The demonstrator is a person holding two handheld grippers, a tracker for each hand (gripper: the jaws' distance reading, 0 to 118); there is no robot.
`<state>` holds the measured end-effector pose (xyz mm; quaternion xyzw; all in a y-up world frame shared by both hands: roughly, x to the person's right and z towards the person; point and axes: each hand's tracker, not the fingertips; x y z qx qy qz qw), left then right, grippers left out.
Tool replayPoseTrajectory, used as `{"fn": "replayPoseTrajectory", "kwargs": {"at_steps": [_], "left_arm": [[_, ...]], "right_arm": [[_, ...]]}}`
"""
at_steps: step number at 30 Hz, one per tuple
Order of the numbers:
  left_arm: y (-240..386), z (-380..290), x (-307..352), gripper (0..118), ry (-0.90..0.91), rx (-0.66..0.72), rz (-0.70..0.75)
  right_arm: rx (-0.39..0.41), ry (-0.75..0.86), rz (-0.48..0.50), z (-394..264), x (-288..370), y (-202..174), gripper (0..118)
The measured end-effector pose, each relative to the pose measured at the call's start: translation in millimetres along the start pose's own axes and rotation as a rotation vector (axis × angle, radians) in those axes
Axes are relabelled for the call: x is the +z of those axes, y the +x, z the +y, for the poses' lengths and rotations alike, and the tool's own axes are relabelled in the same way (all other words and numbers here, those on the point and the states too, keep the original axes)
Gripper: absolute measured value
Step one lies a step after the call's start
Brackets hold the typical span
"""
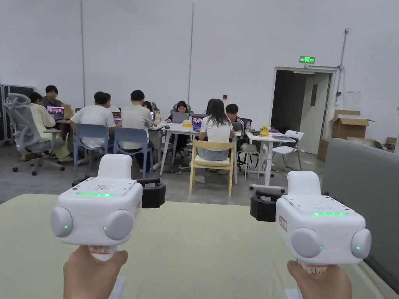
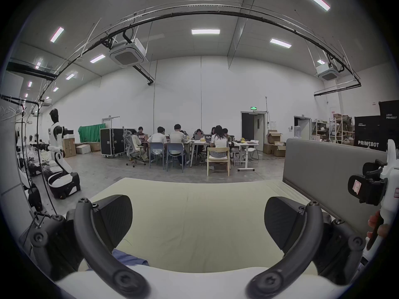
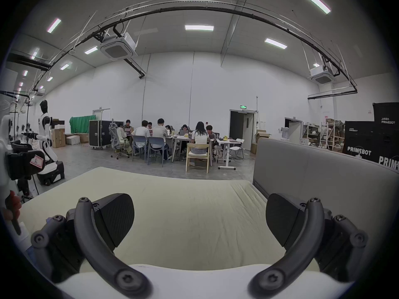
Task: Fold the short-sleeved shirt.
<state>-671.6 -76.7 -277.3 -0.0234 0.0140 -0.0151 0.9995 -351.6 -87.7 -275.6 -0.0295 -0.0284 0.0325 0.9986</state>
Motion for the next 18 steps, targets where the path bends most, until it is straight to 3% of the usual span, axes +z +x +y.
{"fn": "replayPoseTrajectory", "kwargs": {"at_steps": [18], "left_arm": [[4.0, 2.7, -0.5, 118, 0.017, -0.013, 0.000]], "right_arm": [[-0.003, 0.001, 0.001, 0.9, 0.1, 2.0, 118]]}}
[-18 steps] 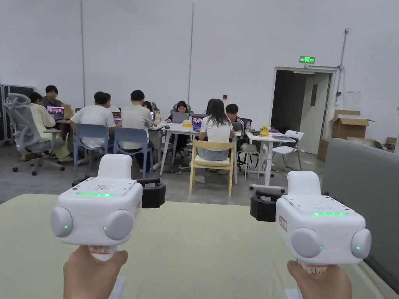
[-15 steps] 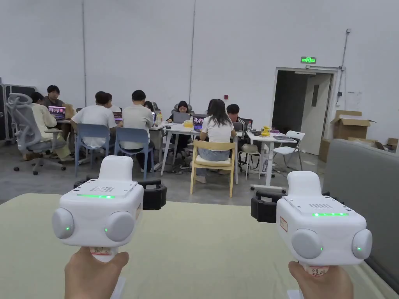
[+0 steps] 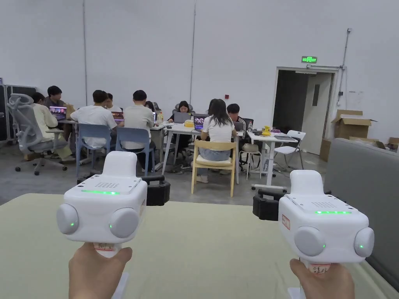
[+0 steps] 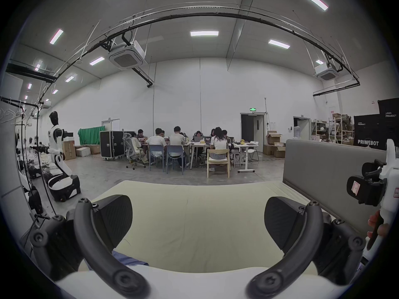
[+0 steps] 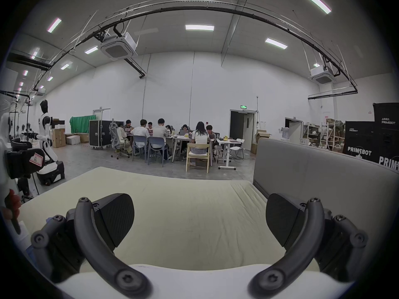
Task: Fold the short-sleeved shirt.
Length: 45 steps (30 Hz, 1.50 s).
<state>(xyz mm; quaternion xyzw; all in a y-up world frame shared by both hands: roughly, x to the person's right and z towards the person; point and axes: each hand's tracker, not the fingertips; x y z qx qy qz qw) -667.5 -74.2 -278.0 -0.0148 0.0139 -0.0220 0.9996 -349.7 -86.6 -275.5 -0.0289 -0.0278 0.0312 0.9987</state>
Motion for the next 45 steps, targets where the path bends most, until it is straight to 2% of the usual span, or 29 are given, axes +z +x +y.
{"fn": "replayPoseTrajectory", "kwargs": {"at_steps": [19, 28, 45], "left_arm": [[1.6, 1.7, 1.0, 118, -0.001, -0.001, -0.008], [3.3, -6.4, 3.2, 118, -0.012, -0.005, 0.001], [3.1, -3.7, 6.3, 118, -0.012, 0.006, 0.003]], "right_arm": [[0.018, 0.012, -0.005, 0.1, 1.2, -0.2, 118], [0.062, 0.011, -0.022, -0.5, 3.2, -1.1, 118], [0.024, 0.017, -0.002, -5.8, 4.7, 2.2, 118]]}}
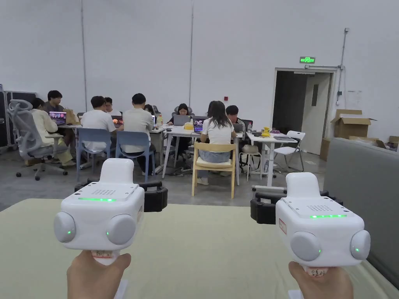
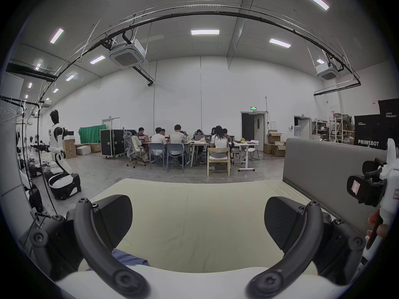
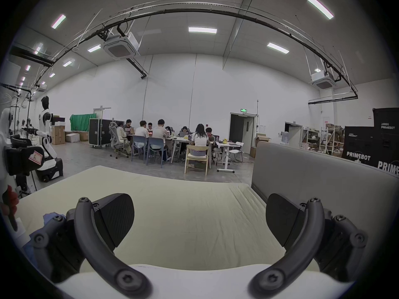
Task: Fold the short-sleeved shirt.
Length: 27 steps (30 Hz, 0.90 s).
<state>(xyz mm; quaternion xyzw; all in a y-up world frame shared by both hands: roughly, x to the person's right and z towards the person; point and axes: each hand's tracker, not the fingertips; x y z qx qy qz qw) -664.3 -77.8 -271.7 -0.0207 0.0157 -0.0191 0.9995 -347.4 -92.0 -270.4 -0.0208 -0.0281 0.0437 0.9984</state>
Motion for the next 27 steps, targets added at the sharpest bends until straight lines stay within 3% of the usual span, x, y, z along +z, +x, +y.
{"fn": "replayPoseTrajectory", "kwargs": {"at_steps": [27], "left_arm": [[4.8, 0.0, -0.1, 118, 0.008, -0.008, -0.020]], "right_arm": [[0.007, 0.020, -0.030, 7.8, 0.6, 3.4, 118]]}}
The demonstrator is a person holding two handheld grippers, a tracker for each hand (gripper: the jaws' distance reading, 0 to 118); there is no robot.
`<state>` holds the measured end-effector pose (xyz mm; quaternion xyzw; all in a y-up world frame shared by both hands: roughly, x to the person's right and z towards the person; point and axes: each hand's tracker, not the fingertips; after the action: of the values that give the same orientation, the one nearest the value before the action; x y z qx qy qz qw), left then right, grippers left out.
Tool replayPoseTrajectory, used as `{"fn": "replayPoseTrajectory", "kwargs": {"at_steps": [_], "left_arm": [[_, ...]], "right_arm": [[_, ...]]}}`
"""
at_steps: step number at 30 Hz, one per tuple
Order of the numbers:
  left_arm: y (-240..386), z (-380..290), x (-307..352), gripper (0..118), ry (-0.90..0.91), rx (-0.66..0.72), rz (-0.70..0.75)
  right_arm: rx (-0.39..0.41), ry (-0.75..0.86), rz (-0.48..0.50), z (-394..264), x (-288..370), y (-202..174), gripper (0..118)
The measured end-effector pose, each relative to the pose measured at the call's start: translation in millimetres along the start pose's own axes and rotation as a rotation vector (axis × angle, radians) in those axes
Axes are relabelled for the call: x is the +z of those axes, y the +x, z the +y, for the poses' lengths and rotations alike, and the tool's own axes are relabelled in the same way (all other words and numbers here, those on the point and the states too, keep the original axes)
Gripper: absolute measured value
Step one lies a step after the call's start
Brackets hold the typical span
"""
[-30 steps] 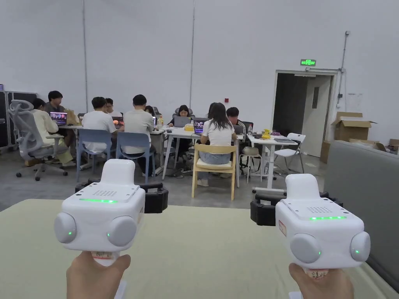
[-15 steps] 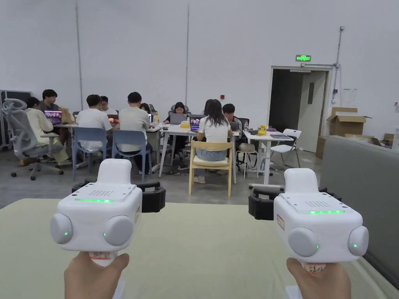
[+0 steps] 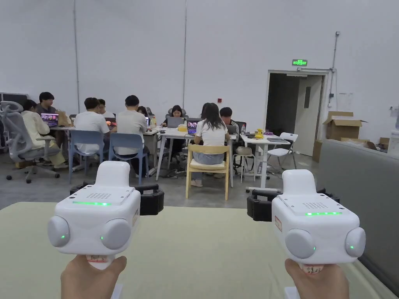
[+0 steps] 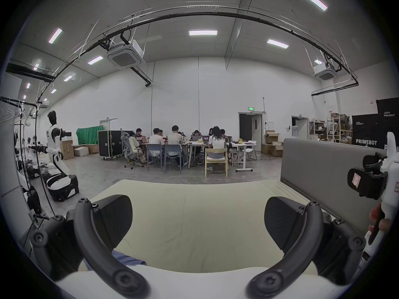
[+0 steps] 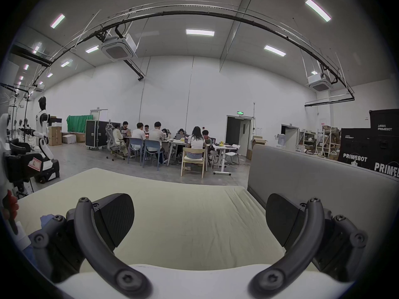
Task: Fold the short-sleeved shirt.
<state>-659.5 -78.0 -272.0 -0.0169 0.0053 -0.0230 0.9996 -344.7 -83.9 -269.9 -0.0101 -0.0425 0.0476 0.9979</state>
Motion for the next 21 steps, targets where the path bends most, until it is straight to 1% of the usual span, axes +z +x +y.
{"fn": "replayPoseTrajectory", "kwargs": {"at_steps": [3, 8, 12, 17, 21], "left_arm": [[2, 0, 0, 118, 0.003, -0.023, 0.007], [0, 1, 2, 118, 0.015, -0.009, 0.011], [-4, 3, 3, 118, 0.012, 0.002, 0.002], [-8, 5, 3, 118, 0.017, 0.039, 0.000], [-9, 6, 4, 118, 0.015, 0.050, -0.014]], "right_arm": [[0.003, 0.003, 0.003, 0, 1, -1, 118], [-0.004, -0.013, 0.012, -1, 0, -3, 118], [0.024, -0.015, 0.008, -4, -2, -5, 118], [-0.005, -0.014, 0.005, -4, -1, -2, 118], [-0.007, -0.007, -0.013, -1, 0, 1, 118]]}}
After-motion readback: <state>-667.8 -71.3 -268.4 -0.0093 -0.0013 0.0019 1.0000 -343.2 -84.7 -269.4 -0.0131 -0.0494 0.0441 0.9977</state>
